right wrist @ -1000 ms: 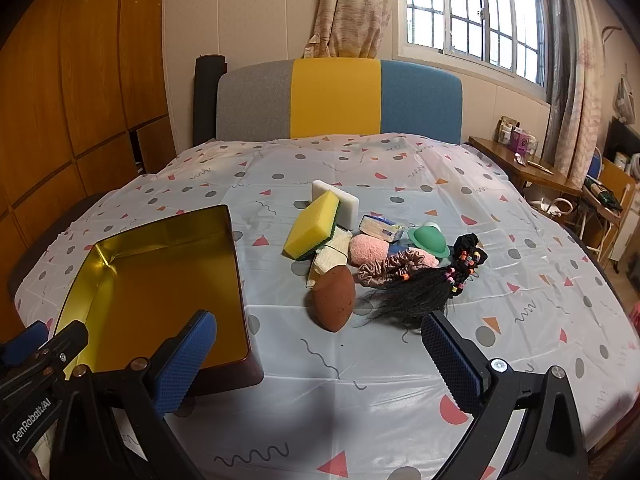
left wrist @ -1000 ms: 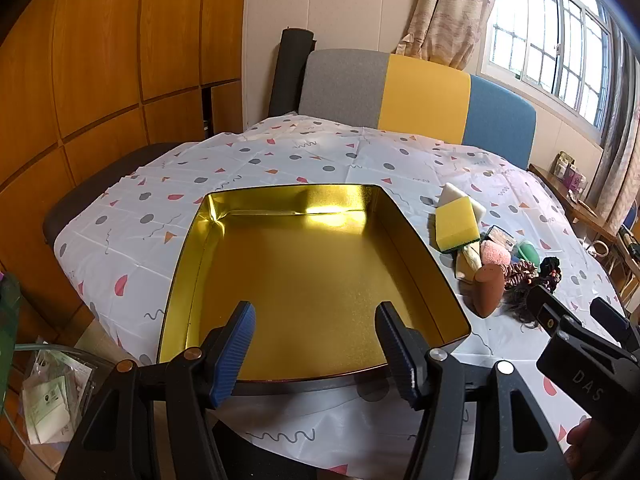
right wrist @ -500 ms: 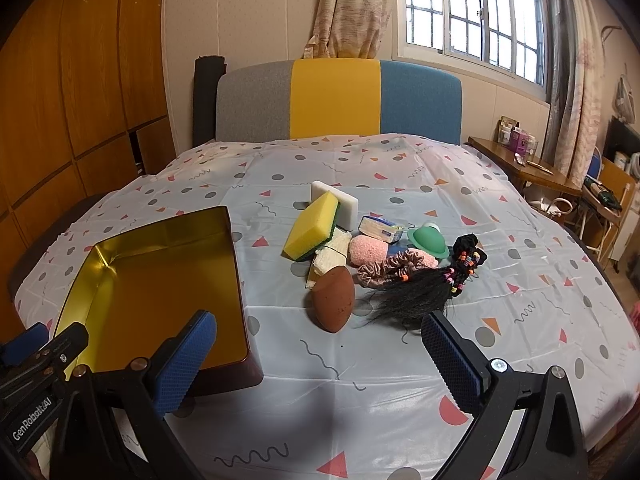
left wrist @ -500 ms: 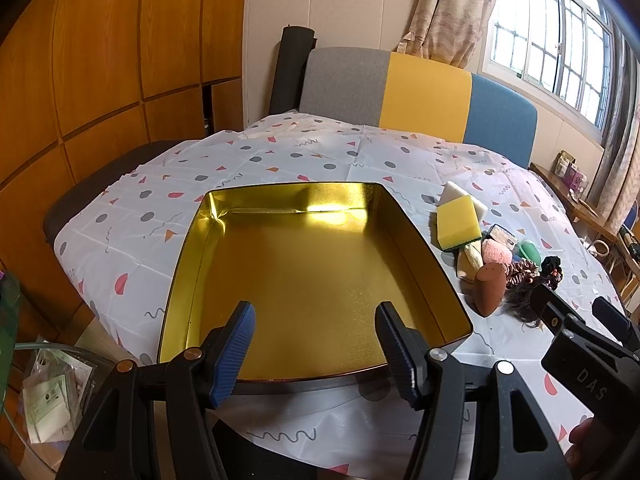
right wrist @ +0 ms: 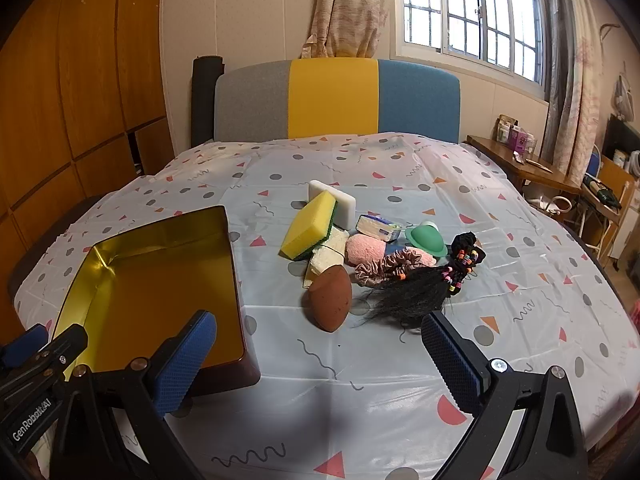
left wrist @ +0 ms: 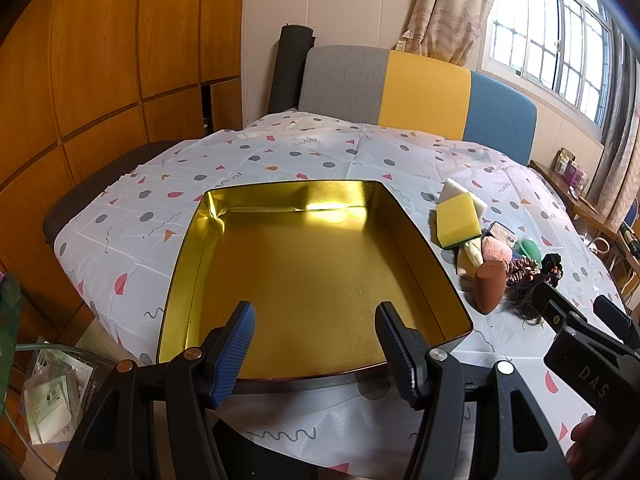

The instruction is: Organize soft objects

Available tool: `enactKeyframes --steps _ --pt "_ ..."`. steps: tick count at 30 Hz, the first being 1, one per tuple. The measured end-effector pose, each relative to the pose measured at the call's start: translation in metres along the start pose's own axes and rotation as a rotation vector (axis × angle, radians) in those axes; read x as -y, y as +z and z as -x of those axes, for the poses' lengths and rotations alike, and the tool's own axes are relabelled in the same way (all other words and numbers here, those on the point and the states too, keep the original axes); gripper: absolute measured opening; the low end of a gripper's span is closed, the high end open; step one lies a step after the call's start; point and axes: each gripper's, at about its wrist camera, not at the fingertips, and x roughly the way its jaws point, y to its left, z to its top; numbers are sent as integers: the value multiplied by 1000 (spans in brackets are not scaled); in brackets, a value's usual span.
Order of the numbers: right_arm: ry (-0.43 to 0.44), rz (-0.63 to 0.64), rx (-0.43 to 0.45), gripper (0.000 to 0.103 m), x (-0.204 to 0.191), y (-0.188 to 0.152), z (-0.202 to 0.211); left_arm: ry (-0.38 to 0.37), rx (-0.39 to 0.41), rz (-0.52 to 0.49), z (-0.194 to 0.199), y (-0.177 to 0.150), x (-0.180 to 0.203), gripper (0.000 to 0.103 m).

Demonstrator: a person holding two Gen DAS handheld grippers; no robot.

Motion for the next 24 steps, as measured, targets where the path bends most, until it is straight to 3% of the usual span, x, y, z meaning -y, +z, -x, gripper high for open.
enactKeyframes --steps 16,18,20,21,24 --pt "7 -9 4 103 10 2 -4 -2 -16 -27 -4 2 7 63" --pt "13 -8 9 103 17 6 -5 -44 -22 -33 -5 4 8 63" --pt "18 -15 12 103 27 10 -7 -150 -28 -36 -5 7 8 65" --pt "19 -17 13 103 31 12 -7 -215 -37 -37 -6 8 8 71" --pt "42 -43 -8 103 52 20 -15 -247 -87 -67 -12 14 20 73"
